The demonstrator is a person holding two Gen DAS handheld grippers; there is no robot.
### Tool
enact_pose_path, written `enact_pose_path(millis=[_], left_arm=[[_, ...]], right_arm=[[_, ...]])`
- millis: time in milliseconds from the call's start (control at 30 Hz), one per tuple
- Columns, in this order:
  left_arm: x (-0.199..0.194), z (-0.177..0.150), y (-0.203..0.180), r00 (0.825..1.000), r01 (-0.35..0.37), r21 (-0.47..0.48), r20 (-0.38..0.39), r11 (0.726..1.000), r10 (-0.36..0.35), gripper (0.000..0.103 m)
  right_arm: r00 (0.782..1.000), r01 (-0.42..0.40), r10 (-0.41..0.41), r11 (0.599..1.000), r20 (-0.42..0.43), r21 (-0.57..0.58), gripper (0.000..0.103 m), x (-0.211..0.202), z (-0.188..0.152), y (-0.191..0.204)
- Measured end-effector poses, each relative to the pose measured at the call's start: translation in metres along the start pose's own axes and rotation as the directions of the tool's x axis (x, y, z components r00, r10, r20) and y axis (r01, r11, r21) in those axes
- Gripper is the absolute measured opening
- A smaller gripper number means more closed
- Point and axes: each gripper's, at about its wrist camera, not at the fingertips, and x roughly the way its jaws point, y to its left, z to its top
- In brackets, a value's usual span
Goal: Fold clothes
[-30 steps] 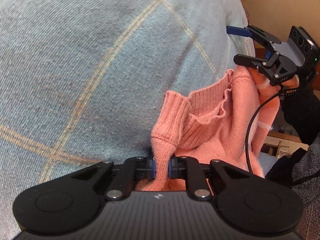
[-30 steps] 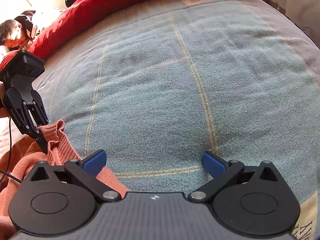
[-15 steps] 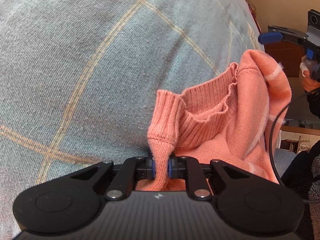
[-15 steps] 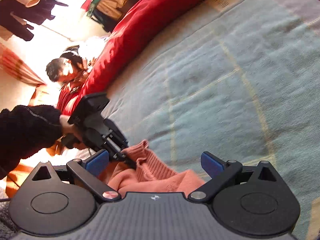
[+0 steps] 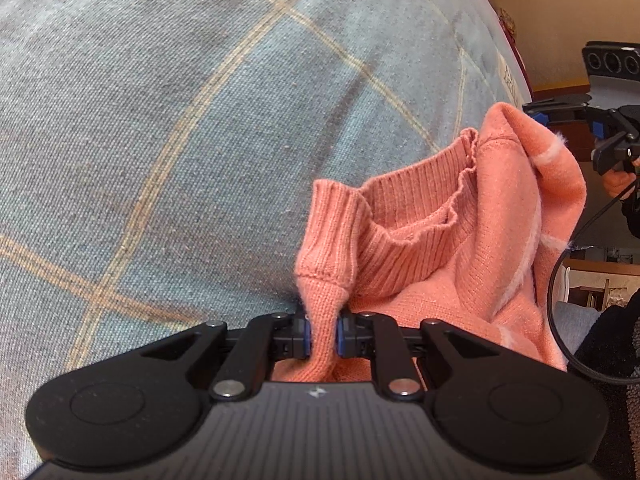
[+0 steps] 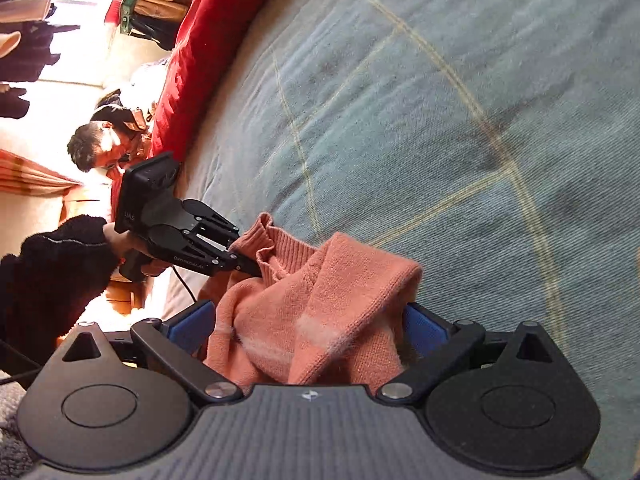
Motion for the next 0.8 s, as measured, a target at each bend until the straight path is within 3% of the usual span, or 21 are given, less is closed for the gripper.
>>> enact_pose_path(millis=[200, 333, 433, 467, 533, 567, 600, 667, 800], left_arm=[[-0.002, -0.005, 0.005, 1.0, 0.007, -0.009, 0.007, 1.0, -0.007, 0.016], [-0.006, -0.01, 0.013, 0.999, 0.03, -0.02, 0.016, 0.999, -0.03, 0.016], [-0.01, -0.013, 0.02, 0.999, 0.043, -0.029, 0.023, 0.999, -0.042, 0.015], [-0.012, -0.015, 0.023, 0.999, 0.043, -0.029, 0.025, 0.999, -0.043, 0.015], [-0.012, -0.017, 0.023, 0.999, 0.042, -0.027, 0.028, 0.999, -0.041, 0.016], [-0.013, -0.017, 0.022, 0.999, 0.041, -0.026, 0.03, 0.999, -0.04, 0.016], [-0.013, -0.018, 0.022, 0.999, 0.039, -0.026, 0.033, 0.999, -0.039, 0.015], [-0.014, -0.021, 0.022, 0.999, 0.034, -0.033, 0.043, 0.999, -0.032, 0.015], [-0.018, -0.032, 0.022, 0.997, 0.013, -0.068, 0.08, 0.998, -0.007, 0.015]], right_arm=[[0.975, -0.181, 0.204, 0.959, -0.091, 0.216, 0.103, 0.044, 0.035, -0.048], [0.961, -0.213, 0.251, 0.942, -0.12, 0.26, 0.101, 0.048, 0.042, -0.057], [0.965, -0.194, 0.229, 0.953, -0.131, 0.232, 0.096, 0.047, 0.039, -0.057], [0.967, -0.186, 0.221, 0.953, -0.127, 0.241, 0.091, 0.045, 0.038, -0.061], [0.971, -0.17, 0.207, 0.951, -0.121, 0.257, 0.069, 0.041, 0.036, -0.07], [0.975, -0.146, 0.186, 0.95, -0.124, 0.277, 0.036, 0.041, 0.034, -0.078], [0.974, -0.148, 0.194, 0.937, -0.119, 0.317, 0.024, 0.041, 0.03, -0.088], [0.974, -0.148, 0.198, 0.926, -0.112, 0.347, 0.024, 0.042, 0.028, -0.089], [0.991, -0.04, 0.071, 0.97, -0.118, 0.241, 0.025, 0.044, 0.029, -0.054]])
